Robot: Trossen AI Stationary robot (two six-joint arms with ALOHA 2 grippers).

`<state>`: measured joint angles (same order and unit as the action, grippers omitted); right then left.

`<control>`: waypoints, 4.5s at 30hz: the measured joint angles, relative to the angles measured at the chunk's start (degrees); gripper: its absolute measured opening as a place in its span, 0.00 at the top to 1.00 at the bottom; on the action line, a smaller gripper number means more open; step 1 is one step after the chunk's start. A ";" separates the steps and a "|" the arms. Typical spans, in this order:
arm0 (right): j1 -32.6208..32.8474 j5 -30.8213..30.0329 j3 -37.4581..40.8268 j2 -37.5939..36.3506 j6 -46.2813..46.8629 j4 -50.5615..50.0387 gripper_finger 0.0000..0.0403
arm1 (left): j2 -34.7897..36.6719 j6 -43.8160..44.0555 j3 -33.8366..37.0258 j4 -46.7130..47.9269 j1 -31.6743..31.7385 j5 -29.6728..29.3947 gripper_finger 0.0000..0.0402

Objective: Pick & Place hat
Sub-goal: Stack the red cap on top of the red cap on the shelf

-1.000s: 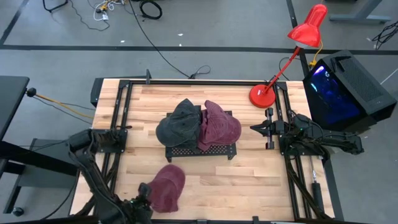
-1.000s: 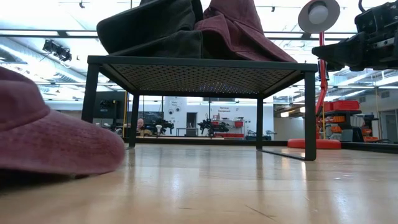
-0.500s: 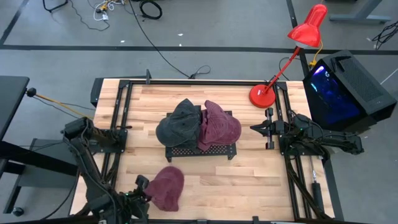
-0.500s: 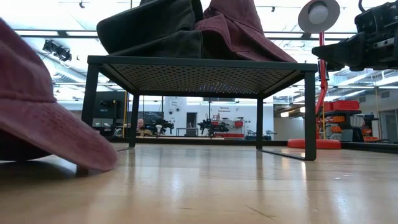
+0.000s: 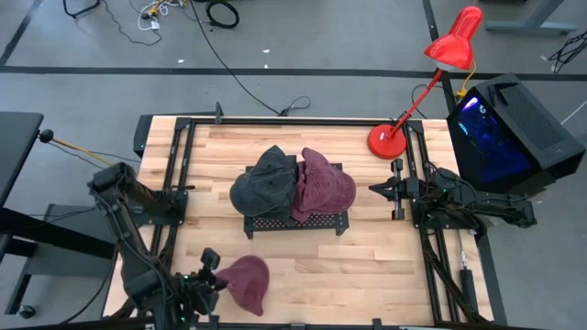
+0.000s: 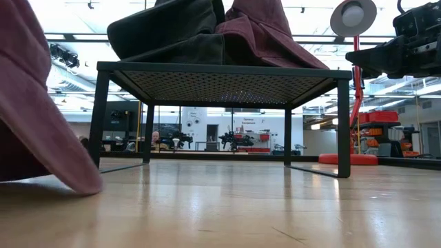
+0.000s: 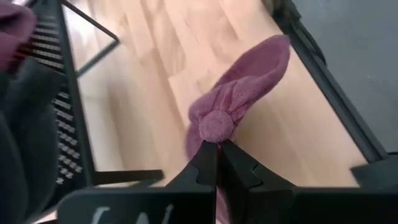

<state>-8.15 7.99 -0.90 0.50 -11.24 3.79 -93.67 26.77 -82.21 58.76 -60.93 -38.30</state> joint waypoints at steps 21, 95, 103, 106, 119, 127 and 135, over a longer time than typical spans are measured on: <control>-0.02 0.00 0.01 0.02 0.02 0.00 0.99 | 1.58 -21.67 -17.40 1.96 4.77 -9.68 0.99; -0.02 0.00 0.00 0.02 0.00 0.00 0.99 | 0.26 -85.07 -42.47 -26.48 58.05 30.27 0.99; -0.01 -0.01 0.01 0.02 0.00 -0.06 0.99 | -3.10 -85.05 -42.40 -29.91 63.80 37.12 0.99; -0.02 -0.02 0.01 0.02 0.01 -0.02 0.99 | -4.53 -85.04 -42.40 -31.70 65.15 39.42 0.99; -0.01 0.00 0.01 0.02 0.02 -0.01 0.99 | -7.67 -82.58 -41.24 -32.70 68.68 44.79 0.99; 0.00 -0.02 0.01 0.02 0.02 0.00 0.99 | -7.65 -81.12 -37.29 -32.77 69.47 45.70 0.99; -0.02 -0.02 0.01 0.02 0.02 0.00 0.99 | -7.60 -80.94 -33.58 -34.80 68.41 45.70 0.99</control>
<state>-8.16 7.97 -0.89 0.51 -11.23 3.79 -101.27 -54.17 -115.80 23.96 7.47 7.40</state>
